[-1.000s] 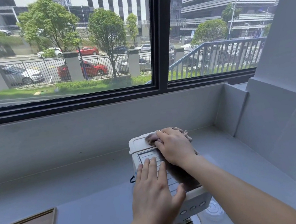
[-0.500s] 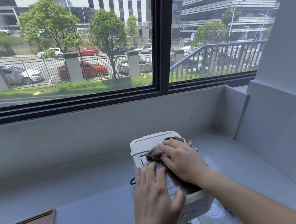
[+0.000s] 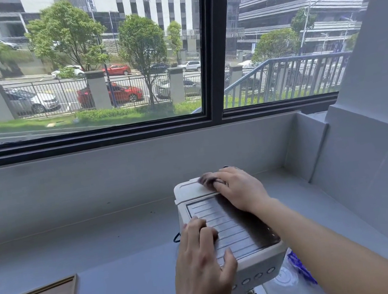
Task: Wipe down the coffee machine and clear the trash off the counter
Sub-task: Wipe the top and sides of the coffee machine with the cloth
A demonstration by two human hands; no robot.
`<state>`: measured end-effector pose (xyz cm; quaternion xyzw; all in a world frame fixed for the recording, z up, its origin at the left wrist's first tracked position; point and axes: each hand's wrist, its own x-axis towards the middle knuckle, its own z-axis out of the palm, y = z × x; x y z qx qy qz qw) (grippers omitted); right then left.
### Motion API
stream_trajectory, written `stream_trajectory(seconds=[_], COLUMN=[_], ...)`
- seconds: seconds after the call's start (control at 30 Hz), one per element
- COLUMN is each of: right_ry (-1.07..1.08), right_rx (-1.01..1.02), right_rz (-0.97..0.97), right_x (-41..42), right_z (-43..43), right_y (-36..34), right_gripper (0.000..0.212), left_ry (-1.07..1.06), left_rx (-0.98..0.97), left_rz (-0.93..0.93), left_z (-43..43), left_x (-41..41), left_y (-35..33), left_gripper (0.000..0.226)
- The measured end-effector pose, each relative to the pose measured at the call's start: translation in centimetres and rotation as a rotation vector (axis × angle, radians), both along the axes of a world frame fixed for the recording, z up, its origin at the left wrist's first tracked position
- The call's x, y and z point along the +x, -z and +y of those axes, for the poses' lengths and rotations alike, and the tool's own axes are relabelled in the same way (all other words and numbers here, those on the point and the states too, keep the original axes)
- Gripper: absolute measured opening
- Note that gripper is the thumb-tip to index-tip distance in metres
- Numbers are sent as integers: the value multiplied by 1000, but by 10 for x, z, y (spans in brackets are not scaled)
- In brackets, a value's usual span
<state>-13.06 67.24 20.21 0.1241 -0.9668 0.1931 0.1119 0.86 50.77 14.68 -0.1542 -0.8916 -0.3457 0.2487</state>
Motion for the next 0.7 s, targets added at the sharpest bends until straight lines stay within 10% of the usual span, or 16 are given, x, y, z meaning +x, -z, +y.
stream_trajectory(seconds=[0.1,0.3,0.7], right_ry=[165,-328,-227], right_rx=[74,6,-40], right_rz=[18,-31,-39], right_x=[-11,6,36], right_z=[-34,-35,-21], right_y=[0,-2,-9], right_gripper=[29,40,49], left_ry=[-3,5,62], left_rx=[-11,10,-12], left_rz=[5,29,-9], left_z=[0,-1,-2], left_x=[0,-1,-2], left_y=[0,2,-3], left_gripper=[27,28,29])
